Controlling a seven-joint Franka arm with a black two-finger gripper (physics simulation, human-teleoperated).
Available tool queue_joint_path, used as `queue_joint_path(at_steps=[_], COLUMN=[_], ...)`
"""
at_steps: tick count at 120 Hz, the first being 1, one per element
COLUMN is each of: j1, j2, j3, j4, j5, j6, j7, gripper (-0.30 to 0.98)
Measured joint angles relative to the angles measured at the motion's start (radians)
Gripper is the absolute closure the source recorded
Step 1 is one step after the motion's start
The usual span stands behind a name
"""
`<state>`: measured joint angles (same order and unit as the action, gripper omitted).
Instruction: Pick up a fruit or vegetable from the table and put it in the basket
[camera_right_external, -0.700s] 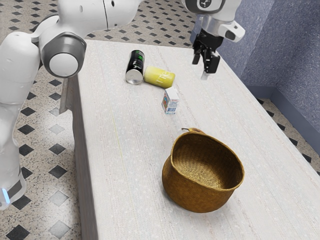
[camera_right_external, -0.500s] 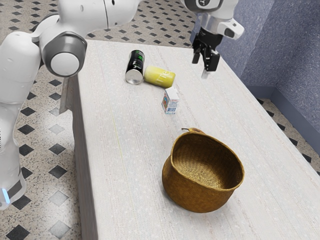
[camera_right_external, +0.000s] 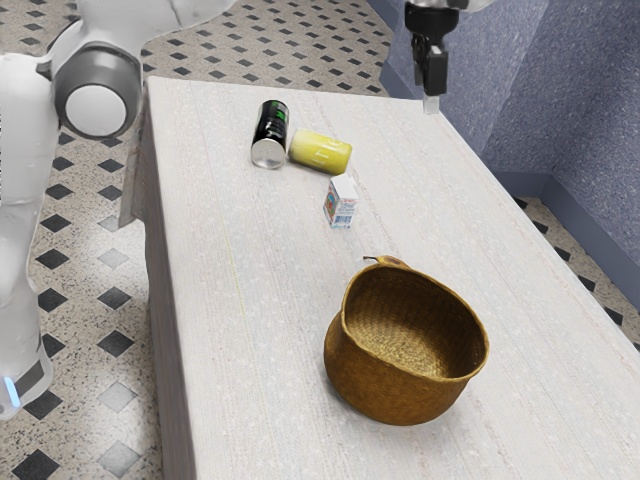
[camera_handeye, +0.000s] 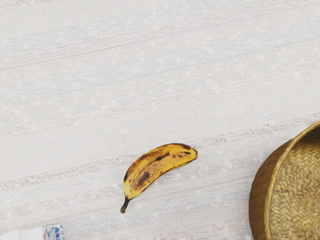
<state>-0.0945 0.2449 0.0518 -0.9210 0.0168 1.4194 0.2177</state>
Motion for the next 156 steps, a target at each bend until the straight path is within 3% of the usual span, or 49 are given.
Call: queue_joint_path(at_steps=[13,28,66,87,156], j1=[0.012,0.055,0.093,0.095,0.097], j2=[0.030,0.073,0.248,0.365,0.472], j3=[0.010,0.012,-0.005,-0.030,-0.079], j4=[-0.029,-0.087,-0.153,-0.101,-0.059], j5=[0.066,0.081,-0.007,-0.023,-0.031], j6=[0.007,0.046,0.133,0.176,0.186], j7=[0.062,0.138,0.393,0.516,0.815], gripper=[0.00,0.00,0.00,0.00,0.00])
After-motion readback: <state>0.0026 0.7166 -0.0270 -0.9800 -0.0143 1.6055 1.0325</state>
